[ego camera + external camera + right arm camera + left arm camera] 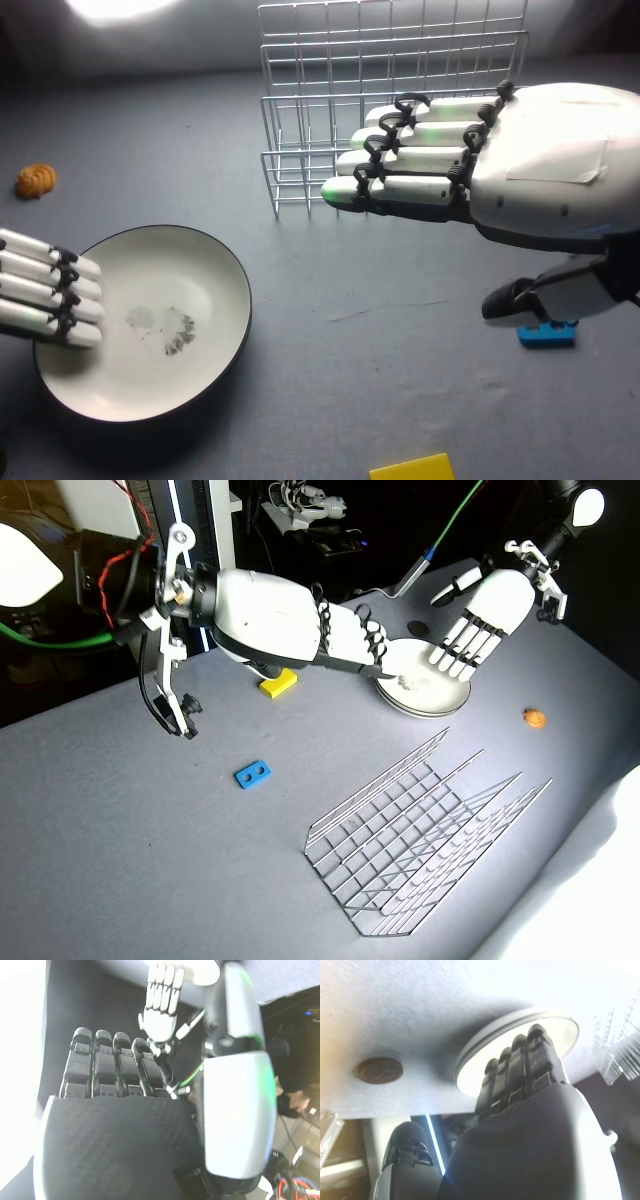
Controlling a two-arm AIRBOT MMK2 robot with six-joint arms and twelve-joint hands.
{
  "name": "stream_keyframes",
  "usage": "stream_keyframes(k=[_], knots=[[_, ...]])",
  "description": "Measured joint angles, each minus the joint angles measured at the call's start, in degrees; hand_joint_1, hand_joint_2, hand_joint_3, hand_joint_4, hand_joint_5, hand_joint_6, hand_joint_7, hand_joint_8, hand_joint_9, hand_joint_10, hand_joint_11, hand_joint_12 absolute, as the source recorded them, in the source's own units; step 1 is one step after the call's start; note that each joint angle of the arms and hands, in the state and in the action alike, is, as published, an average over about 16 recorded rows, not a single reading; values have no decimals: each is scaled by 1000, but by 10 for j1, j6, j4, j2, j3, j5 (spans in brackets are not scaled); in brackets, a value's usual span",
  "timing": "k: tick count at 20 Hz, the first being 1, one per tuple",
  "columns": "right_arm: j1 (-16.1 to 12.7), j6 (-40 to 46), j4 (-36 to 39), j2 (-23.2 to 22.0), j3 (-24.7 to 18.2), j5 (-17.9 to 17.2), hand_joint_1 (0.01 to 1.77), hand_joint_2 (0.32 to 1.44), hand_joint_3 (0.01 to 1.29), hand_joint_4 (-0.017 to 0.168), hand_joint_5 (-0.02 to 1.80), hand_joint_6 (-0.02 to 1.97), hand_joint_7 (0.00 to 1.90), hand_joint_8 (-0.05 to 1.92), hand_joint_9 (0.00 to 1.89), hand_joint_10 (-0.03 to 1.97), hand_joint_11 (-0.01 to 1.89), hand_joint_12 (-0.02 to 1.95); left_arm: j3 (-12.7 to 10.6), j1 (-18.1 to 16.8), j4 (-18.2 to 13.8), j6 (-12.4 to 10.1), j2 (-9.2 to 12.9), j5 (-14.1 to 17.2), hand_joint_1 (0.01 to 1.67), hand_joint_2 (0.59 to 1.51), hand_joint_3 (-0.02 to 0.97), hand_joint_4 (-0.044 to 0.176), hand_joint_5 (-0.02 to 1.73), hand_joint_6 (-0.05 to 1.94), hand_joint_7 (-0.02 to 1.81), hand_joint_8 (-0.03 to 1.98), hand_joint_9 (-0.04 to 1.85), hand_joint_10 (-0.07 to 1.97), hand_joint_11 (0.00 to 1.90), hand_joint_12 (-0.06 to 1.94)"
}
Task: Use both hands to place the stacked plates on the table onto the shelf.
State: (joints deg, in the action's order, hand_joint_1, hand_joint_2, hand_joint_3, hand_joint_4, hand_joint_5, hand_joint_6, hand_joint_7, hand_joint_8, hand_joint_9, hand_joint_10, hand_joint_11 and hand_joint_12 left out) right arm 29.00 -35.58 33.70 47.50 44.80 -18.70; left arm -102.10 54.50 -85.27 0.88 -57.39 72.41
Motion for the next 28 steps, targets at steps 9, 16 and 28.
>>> stream_keyframes(k=[9,16,28], knots=[[-5,-11,4,53,31,18,1080,961,24,3,22,21,20,13,21,7,23,138,-17,20,5,5,-16,6,16,1145,16,-1,16,-11,3,-12,8,-11,16,-22],[-9,-22,10,91,44,21,1045,970,24,3,21,22,20,13,21,7,23,143,-11,17,6,11,-28,-1,16,1151,16,-2,7,-14,-7,-13,1,-12,16,-19],[-13,-49,13,184,97,40,1001,970,24,3,21,22,21,13,23,7,24,163,32,-17,-3,14,-46,-28,16,1148,16,-3,1,-21,-12,-18,17,3,14,-3]])
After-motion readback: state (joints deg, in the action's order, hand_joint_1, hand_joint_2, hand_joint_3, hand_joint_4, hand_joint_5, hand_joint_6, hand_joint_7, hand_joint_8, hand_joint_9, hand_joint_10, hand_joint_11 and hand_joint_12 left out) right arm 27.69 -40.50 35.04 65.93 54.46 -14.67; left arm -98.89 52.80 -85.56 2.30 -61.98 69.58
